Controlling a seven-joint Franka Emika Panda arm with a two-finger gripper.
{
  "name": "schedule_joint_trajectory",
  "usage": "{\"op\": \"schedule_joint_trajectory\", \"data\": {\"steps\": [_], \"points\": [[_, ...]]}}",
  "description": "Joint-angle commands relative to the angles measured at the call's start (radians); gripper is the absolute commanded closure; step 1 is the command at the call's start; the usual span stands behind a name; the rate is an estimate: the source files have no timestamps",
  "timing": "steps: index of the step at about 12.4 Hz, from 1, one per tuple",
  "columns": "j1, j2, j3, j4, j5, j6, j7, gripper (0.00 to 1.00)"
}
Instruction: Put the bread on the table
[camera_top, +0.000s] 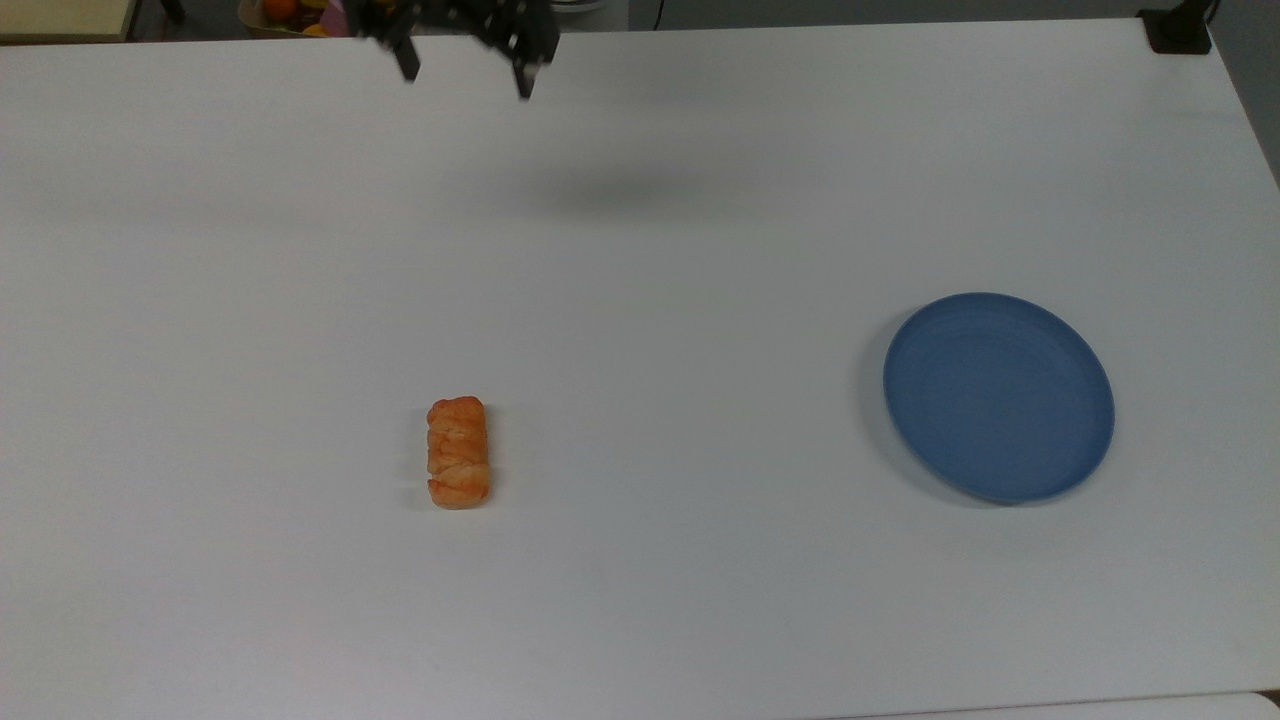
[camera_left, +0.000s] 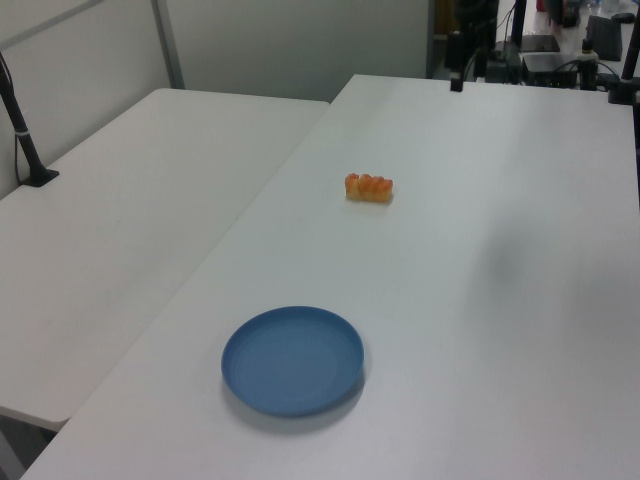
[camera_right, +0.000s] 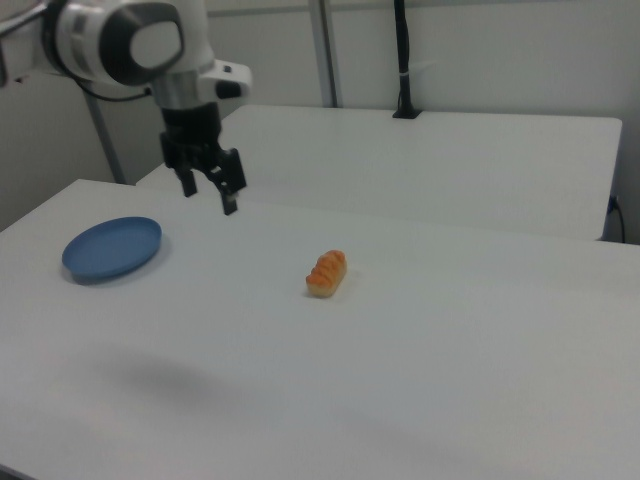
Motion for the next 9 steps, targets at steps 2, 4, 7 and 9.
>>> {"op": "schedule_joint_trajectory", "data": {"steps": [2,4,7,9], "points": [[0.073,-0.137,-0.004,-0.059,0.015,-0.09,0.026,0.0],[0.098,-0.181,-0.004,-0.105,0.03,-0.077,0.022,0.0],[0.135,-0.198,-0.005,-0.136,0.033,-0.028,-0.037,0.0],[0.135,-0.194,-0.009,-0.148,0.047,-0.006,-0.131,0.0]]}}
